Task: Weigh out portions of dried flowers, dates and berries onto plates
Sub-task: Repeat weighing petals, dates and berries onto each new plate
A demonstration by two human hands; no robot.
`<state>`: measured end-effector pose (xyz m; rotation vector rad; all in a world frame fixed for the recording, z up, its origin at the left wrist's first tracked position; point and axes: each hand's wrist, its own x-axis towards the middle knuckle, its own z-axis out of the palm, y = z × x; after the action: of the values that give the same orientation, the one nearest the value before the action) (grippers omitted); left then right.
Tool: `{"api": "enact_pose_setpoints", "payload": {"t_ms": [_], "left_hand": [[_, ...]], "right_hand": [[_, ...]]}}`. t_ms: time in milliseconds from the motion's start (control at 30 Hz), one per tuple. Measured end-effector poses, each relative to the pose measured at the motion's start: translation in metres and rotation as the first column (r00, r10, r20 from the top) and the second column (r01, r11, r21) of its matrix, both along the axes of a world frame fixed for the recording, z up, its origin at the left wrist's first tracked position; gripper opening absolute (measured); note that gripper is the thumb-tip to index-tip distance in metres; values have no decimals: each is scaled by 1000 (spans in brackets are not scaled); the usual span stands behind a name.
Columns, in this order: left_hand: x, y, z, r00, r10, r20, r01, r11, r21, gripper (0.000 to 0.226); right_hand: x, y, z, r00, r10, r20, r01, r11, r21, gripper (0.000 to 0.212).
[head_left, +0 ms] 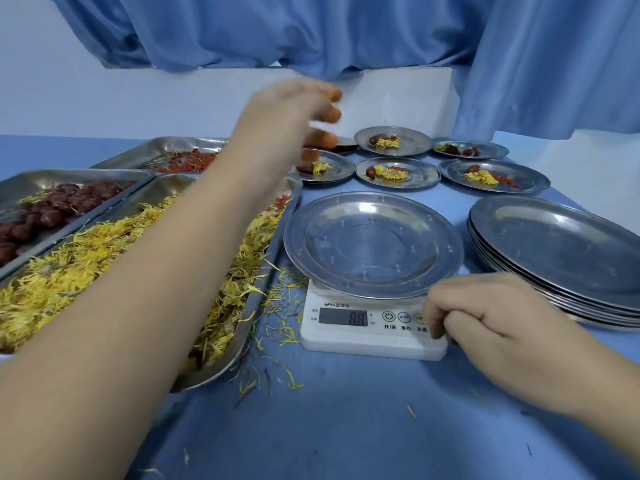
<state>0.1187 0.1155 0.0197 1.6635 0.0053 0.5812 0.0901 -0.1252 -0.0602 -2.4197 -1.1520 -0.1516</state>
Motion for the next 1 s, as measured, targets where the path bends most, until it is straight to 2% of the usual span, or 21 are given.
{"api": "enact_pose_setpoints", "payload": {"t_ms": [67,133,333,433,533,667,833,1000], "left_hand": [[-14,9,16,994,-12,112,25,993,-118,16],[-28,19,19,990,-25,137,41,992,-115,18],[-57,55,11,994,19,-112,-10,997,81,18],[-76,78,13,968,56,-246,16,959,282,18],[-91,94,13,939,128,-318,34,889,457,17],[-99,103,16,905,246,-348,90,687,721,15],[-99,121,28,919,306,-250,-47,712,700,15],[-86,146,26,890,356,-285,-17,650,760,14]], "right_hand": [[-1,2,-1,998,58,11,-58,998,14,20],[0,3,-4,995,90,44,-92,995,42,22],[1,2,-4,985,74,154,-92,989,117,26],[-1,4,-3,983,51,179,-81,983,163,28],[-5,10,-1,977,41,207,-88,971,223,28],[-8,27,8,982,25,187,-89,935,344,26],[-11,50,11,983,-55,175,-26,903,428,23],[-22,55,-6,950,-19,310,-71,959,276,20]]}}
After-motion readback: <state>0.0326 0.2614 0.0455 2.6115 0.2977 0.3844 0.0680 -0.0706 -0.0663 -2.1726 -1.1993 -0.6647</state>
